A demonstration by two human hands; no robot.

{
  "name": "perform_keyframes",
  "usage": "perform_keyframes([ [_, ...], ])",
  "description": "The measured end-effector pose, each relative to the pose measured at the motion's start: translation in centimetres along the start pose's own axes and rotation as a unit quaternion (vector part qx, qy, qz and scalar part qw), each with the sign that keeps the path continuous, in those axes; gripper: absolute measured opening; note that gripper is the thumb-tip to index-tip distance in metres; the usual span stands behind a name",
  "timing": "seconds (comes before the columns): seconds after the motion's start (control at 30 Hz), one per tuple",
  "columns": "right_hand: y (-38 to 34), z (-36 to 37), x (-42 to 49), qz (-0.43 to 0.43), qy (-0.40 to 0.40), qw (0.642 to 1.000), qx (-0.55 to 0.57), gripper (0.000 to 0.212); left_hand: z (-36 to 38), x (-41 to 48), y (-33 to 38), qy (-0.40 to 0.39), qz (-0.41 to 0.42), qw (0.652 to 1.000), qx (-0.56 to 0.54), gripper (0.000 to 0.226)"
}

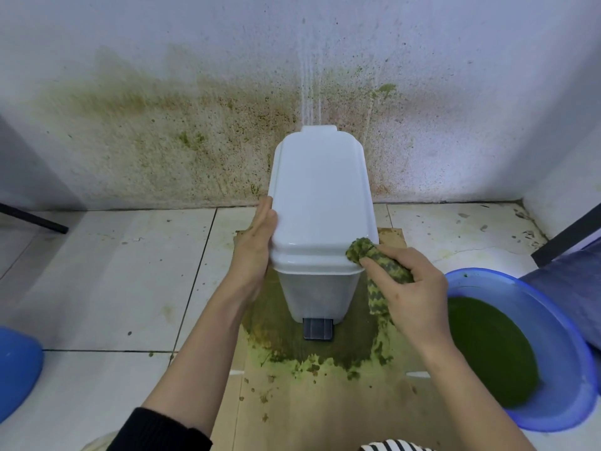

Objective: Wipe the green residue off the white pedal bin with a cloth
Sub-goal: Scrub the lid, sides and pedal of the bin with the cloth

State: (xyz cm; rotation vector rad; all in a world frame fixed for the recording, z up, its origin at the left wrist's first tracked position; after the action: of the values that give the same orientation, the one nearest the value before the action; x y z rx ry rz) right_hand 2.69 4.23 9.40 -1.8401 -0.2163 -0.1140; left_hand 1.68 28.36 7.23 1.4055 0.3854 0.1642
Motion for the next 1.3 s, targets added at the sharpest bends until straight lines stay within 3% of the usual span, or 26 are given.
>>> perform_keyframes([
  [0.13,-0.6,0.6,-1.6,-0.042,-0.119,0.990,-0.060,0.023,0.1,-0.4,-0.1,0.011,-0.010,1.000,0.003,0.084],
  [0.27,-0.6,-1.4,0.3,0.008,0.020,1.000,0.005,0.020,0.2,-0.6,0.0,0.010,0.001,1.000,0.019,0.064],
  [0.43,0.1,-0.1,-0.3,0.025,0.037,0.997,-0.069,0.018,0.3,-0.8,0.1,0.029,0.008,0.999,0.025,0.057],
  [0.8,-1.8,0.8,-0.7,-0.032,-0.049,0.975,-0.216,0.017,0.8,-1.1,0.5,0.067,0.023,0.994,0.079,0.056],
  [0.93,-2.4,0.6,-0.7,-0.032,-0.034,0.976,-0.213,0.021,0.9,-1.2,0.3,0.065,0.028,0.993,0.090,0.057],
  [1.07,-3.4,3.7,-1.2,-0.058,-0.148,0.951,-0.264,0.028,0.5,-0.9,0.3,0.060,0.017,0.993,0.096,0.061],
  [1.17,-3.3,3.2,-0.5,-0.002,-0.143,0.977,-0.161,0.028,0.4,-1.3,1.1,0.081,0.019,0.981,0.176,0.065],
  [1.23,-2.7,1.8,-0.1,0.059,-0.096,0.994,-0.008,0.020,0.9,-2.3,2.6,0.129,0.060,0.957,0.254,0.049],
  [1.3,-2.0,0.5,-0.1,0.101,-0.049,0.987,0.110,0.025,2.8,-3.8,4.8,0.156,0.154,0.928,0.301,0.031],
])
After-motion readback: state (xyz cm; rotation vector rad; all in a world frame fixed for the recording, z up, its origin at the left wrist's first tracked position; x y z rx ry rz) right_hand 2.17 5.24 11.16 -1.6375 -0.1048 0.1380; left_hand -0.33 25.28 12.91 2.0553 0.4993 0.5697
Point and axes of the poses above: each hand's wrist, its own x-axis towards the middle knuckle, its own z-axis out of the palm, y = z × x, the point moved 3 cm from there along x, towards the middle knuckle, and after that the axes turned 1 degree about -z, right-handed, at the moved point
